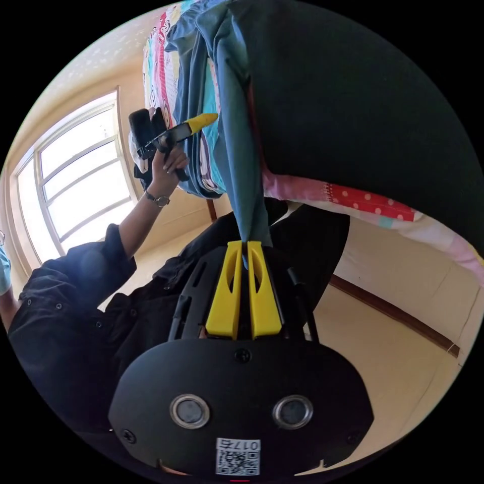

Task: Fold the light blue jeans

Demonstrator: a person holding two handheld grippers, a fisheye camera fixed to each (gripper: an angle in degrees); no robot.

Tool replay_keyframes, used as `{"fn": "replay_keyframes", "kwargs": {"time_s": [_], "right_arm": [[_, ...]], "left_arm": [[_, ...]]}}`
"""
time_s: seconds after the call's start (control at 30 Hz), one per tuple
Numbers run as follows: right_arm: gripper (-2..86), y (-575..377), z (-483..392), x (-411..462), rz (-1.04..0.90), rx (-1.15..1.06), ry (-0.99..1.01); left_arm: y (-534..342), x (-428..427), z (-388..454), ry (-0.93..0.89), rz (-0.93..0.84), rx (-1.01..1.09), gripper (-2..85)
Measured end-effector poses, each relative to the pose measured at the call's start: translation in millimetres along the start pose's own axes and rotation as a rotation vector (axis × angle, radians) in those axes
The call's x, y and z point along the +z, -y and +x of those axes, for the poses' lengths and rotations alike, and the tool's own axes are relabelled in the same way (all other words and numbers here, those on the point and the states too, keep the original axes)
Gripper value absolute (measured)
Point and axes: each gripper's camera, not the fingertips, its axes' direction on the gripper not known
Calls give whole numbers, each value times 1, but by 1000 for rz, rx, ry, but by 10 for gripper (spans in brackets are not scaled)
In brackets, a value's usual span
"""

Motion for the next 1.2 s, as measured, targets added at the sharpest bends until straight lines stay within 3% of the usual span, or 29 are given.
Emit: {"fn": "replay_keyframes", "kwargs": {"time_s": [0.13, 0.27, 0.53, 0.67, 0.83, 0.9, 1.03, 1.1, 1.2], "right_arm": [[23, -19, 6, -23, -12, 11, -3], [23, -24, 20, -39, -28, 62, -1], [26, -28, 35, -52, -62, 75, 14], [27, -30, 40, -58, -84, 79, -21], [30, -33, 44, -46, -106, 54, -38], [32, -40, 47, -42, -84, 51, -28], [44, -36, 38, -69, -97, 9, -117], [59, -19, 12, -102, -29, -114, -201], [95, 34, -26, -162, 196, -319, -197]], "left_arm": [[-27, 19, 38, 5, -92, 4, 85], [-82, -10, 67, 177, 147, -141, 126], [-108, -36, 68, 208, 227, -293, 101], [-118, -72, 114, 341, 338, -341, 155], [-118, -79, 126, 230, 338, -415, 152], [-108, -84, 140, 164, 322, -375, 55], [-96, -85, 176, -54, 226, -291, -2], [-99, -116, 220, -132, 265, -269, -6], [-101, -174, 287, -98, 347, -232, -9]]}}
